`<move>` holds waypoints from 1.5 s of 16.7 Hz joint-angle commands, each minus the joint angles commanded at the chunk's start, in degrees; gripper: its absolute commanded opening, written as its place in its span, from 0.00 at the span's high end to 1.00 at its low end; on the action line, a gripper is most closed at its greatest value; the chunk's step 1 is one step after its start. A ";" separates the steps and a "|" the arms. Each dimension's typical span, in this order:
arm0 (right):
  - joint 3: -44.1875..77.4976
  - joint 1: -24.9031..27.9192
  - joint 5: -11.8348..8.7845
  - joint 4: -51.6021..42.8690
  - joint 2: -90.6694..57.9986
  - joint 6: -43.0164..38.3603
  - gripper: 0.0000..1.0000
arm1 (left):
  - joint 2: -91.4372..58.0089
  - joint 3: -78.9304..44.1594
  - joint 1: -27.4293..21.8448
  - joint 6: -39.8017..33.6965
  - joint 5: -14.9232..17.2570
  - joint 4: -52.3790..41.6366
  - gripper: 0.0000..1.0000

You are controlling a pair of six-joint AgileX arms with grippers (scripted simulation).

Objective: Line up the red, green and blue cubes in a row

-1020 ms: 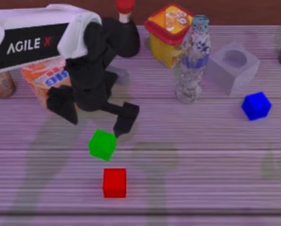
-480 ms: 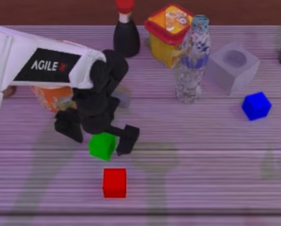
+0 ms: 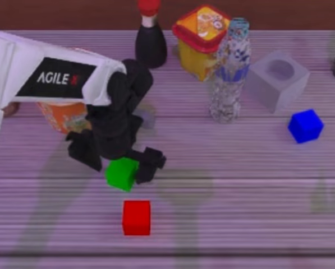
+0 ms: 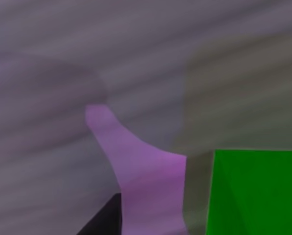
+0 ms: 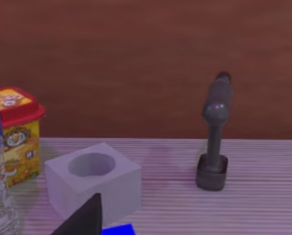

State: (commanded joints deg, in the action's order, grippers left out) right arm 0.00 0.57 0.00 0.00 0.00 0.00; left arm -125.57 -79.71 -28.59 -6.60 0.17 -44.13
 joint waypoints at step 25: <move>0.00 0.00 0.00 0.00 0.00 0.00 0.00 | 6.28 -6.80 1.01 -0.08 -0.11 -12.93 1.00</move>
State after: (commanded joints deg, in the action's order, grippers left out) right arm 0.00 0.57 0.00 0.00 0.00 0.00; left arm -119.29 -86.51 -27.58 -6.68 0.06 -57.06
